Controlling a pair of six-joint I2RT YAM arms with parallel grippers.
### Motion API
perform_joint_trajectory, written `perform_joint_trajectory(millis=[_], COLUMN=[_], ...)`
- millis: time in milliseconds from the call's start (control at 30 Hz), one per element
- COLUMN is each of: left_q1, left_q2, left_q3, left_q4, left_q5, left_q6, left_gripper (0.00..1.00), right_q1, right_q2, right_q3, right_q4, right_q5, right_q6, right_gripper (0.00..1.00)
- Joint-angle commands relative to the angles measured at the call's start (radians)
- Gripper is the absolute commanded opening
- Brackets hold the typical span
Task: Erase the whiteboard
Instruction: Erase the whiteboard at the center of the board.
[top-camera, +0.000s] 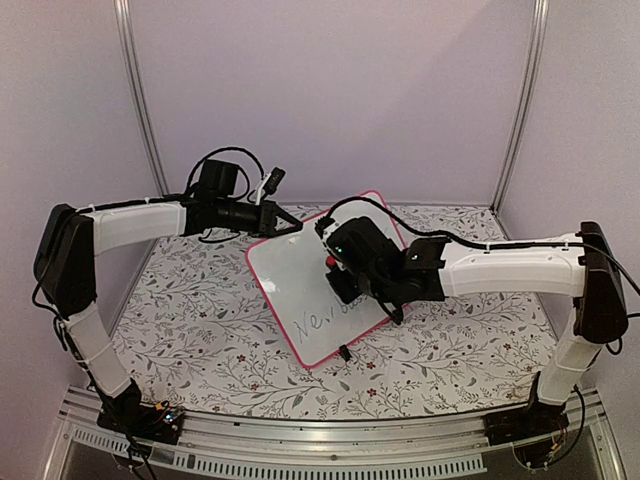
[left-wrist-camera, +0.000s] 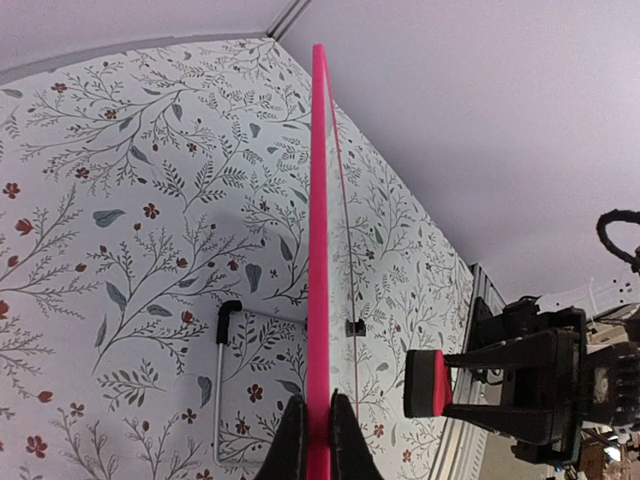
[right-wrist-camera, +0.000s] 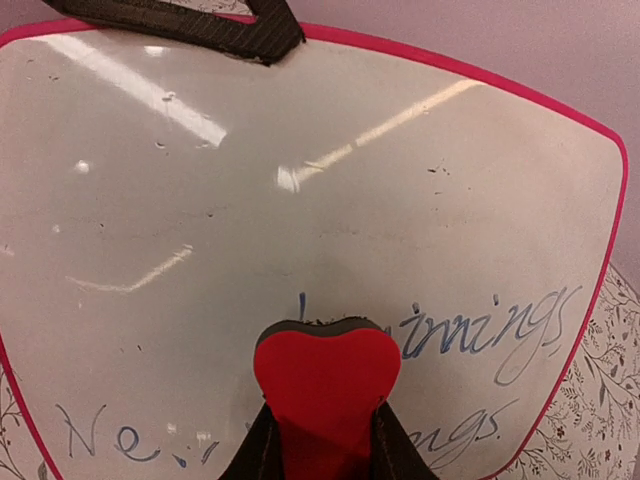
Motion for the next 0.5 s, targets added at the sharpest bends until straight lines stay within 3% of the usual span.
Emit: perform_joint_trajectory(millis=[0,467], left_q1=[-0.012,-0.012], left_q2=[-0.006,-0.008], left_q3=[-0.003,-0.004], left_q4=[0.001,0.0], left_q5=[-0.041,-0.043], left_q6=[0.023,0.022], left_gripper=[0.0,0.0], right_q1=[-0.005,-0.055], right_q2=[0.055,0.124], right_q3=[0.083,0.1], right_q4=[0.041,0.047], right_q5=[0.033,-0.039], right_q6=[-0.028,-0.008], right_gripper=[0.0,0.0])
